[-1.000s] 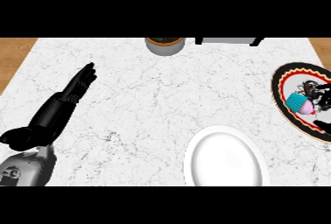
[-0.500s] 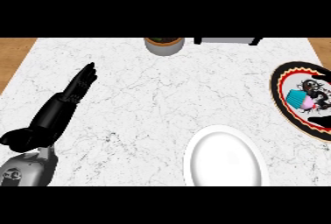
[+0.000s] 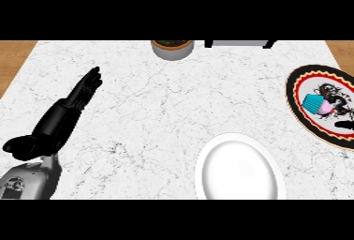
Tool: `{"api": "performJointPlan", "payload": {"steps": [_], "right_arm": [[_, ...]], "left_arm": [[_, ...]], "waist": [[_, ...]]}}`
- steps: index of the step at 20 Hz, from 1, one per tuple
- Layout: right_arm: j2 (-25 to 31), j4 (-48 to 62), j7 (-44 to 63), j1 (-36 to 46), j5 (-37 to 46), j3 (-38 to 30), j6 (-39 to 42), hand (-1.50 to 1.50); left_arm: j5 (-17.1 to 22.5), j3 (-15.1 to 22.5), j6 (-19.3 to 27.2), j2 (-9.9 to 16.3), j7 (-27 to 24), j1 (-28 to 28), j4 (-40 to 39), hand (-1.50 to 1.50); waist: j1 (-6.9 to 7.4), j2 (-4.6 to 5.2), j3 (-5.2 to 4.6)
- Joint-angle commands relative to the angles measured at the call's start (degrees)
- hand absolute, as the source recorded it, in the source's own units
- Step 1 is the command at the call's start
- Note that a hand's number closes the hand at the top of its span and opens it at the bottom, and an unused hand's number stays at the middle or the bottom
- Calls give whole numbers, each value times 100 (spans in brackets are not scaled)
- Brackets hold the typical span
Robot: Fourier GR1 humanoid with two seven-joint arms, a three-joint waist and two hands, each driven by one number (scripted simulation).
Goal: Pick the cupcake from the plate and place it in the plate
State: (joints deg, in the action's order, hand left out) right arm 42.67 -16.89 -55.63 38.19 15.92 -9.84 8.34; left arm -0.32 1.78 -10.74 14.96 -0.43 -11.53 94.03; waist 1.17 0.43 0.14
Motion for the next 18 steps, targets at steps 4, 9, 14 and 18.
{"api": "performJointPlan", "payload": {"steps": [4,9,14,18], "right_arm": [[501,562,-95,-63,-818,-572,2390,-150],[1103,520,103,-30,-1063,-695,3299,-150],[1399,396,105,-341,-1288,-784,3726,-150],[1540,227,153,-541,-1349,-730,3876,-150]], "left_arm": [[-72,-5,-41,9,-224,234,-122,0],[98,-114,-147,108,3,95,134,0],[-55,26,0,-38,43,174,238,0],[37,-95,-56,-16,-82,159,33,0]], "waist": [[-43,24,8],[9,23,20],[-23,5,30],[-25,39,36]]}}
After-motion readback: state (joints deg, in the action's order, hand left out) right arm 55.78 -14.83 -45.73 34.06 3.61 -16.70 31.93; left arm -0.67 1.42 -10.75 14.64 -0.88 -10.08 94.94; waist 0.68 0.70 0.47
